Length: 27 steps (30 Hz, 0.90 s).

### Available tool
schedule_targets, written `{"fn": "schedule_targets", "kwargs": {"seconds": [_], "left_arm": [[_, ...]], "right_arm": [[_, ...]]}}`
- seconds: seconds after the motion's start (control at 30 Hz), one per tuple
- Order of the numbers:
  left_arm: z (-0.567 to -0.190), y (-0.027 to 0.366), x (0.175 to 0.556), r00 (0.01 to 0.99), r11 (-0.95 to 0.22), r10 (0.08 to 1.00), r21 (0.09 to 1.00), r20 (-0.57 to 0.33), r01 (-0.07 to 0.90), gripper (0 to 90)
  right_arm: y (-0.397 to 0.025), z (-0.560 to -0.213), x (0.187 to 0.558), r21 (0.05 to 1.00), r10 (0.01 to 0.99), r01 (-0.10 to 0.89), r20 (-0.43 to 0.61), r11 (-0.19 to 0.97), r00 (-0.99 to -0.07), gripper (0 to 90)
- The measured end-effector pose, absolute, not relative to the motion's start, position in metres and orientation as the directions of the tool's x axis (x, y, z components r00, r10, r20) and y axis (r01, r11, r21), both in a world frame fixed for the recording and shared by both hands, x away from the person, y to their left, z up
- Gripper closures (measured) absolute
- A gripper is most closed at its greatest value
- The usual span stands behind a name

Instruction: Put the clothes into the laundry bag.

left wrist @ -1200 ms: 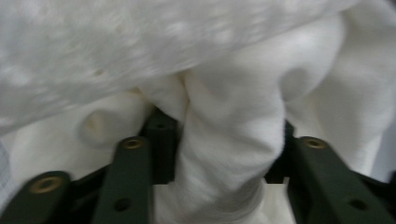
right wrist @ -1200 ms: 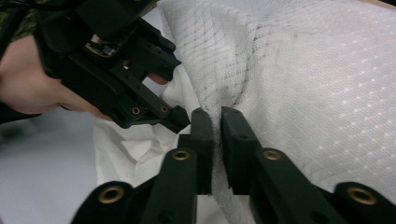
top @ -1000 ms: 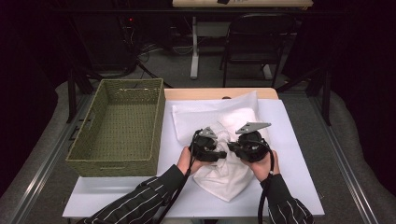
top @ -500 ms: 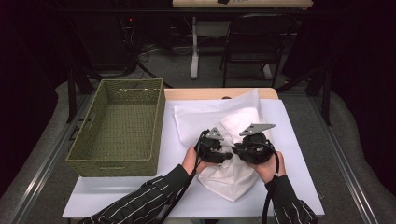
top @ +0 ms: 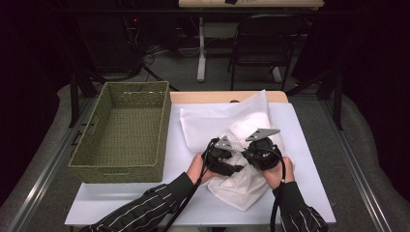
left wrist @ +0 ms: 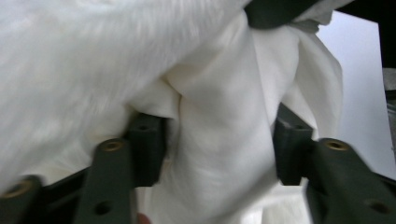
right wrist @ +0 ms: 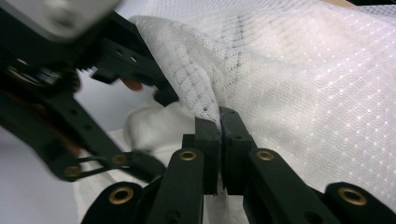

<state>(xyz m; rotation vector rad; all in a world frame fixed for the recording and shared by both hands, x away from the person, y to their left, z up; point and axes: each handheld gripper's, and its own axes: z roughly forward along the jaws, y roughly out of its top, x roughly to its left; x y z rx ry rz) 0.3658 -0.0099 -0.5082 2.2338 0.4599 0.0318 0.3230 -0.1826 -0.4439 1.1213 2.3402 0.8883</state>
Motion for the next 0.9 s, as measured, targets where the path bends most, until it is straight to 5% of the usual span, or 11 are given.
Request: {"fn": "schedule_targets", "kwargs": {"seconds": [0.4,0.5,0.6,0.73,0.9], "left_arm": [[-0.504,0.018,0.370,0.861,-0.575,0.500,0.707,-0.094,0.411,25.6],[-0.518,0.010,0.381,0.844,-0.526,0.516,0.724,-0.145,0.446,23.3],[-0.527,0.002,0.385,0.867,-0.501,0.468,0.758,-0.169,0.418,34.5],[-0.530,-0.007,0.375,0.901,-0.491,0.417,0.804,-0.122,0.336,68.1],[-0.521,-0.014,0.373,0.888,-0.449,0.443,0.827,-0.122,0.338,75.2]], "right_arm": [[-0.184,-0.444,0.325,0.690,0.799,0.556,-0.055,0.464,-0.599,86.3],[-0.182,-0.444,0.326,0.699,0.801,0.549,-0.059,0.459,-0.595,79.1],[-0.180,-0.446,0.330,0.704,0.811,0.555,-0.050,0.443,-0.583,71.7],[-0.179,-0.449,0.332,0.698,0.812,0.562,-0.047,0.444,-0.582,86.5],[-0.173,-0.441,0.325,0.710,0.792,0.539,-0.042,0.453,-0.609,88.4]]}}
